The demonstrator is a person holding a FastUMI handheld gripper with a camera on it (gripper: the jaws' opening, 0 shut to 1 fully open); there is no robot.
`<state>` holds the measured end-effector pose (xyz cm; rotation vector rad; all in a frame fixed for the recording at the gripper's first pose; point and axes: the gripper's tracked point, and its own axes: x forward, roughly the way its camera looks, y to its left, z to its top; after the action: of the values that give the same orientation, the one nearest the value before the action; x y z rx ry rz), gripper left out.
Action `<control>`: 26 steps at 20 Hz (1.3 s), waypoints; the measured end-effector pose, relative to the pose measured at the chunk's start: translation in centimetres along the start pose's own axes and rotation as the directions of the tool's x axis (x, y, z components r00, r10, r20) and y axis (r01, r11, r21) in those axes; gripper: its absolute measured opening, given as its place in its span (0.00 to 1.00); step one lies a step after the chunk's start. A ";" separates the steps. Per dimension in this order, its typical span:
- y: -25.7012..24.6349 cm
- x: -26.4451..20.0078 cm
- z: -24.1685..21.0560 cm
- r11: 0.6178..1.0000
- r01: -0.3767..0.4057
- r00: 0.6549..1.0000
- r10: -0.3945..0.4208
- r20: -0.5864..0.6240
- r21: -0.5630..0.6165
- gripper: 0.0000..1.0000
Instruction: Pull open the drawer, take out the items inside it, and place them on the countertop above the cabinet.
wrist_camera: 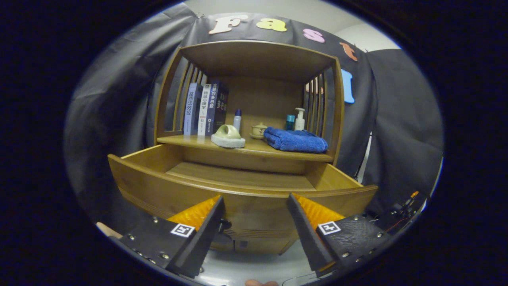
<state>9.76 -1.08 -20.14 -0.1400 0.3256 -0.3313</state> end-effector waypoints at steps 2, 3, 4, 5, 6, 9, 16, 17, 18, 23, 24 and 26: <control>0.0 0.0 -0.1 1.000 0.002 1.000 -0.002 0.001 -0.011 0.98; 0.0 0.0 0.0 1.000 0.002 1.000 -0.002 0.002 -0.014 0.98; 0.0 0.1 0.0 1.000 0.002 1.000 -0.002 0.003 -0.009 0.98; 0.1 0.1 0.0 1.000 0.002 1.000 -0.002 0.003 -0.006 0.98; 0.1 0.0 0.0 1.000 0.003 1.000 -0.003 0.005 -0.010 0.97; -0.1 0.5 0.2 1.000 -0.002 1.000 0.002 0.007 -0.008 0.98; -0.2 2.2 1.0 1.000 -0.005 1.000 0.005 0.024 -0.015 0.98; -0.3 2.5 0.8 1.000 -0.004 1.000 0.005 0.027 -0.018 0.98; -0.2 2.8 1.1 1.000 -0.007 1.000 0.007 0.024 -0.014 1.00; 0.0 4.8 1.3 1.000 -0.006 1.000 0.007 0.021 -0.016 0.99; 0.0 5.1 1.3 1.000 -0.006 1.000 0.006 0.022 -0.017 0.99; 0.0 5.6 1.4 1.000 -0.006 1.000 0.006 0.023 -0.020 0.99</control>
<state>15.19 -2.91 -20.44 -0.1625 0.3066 -0.3205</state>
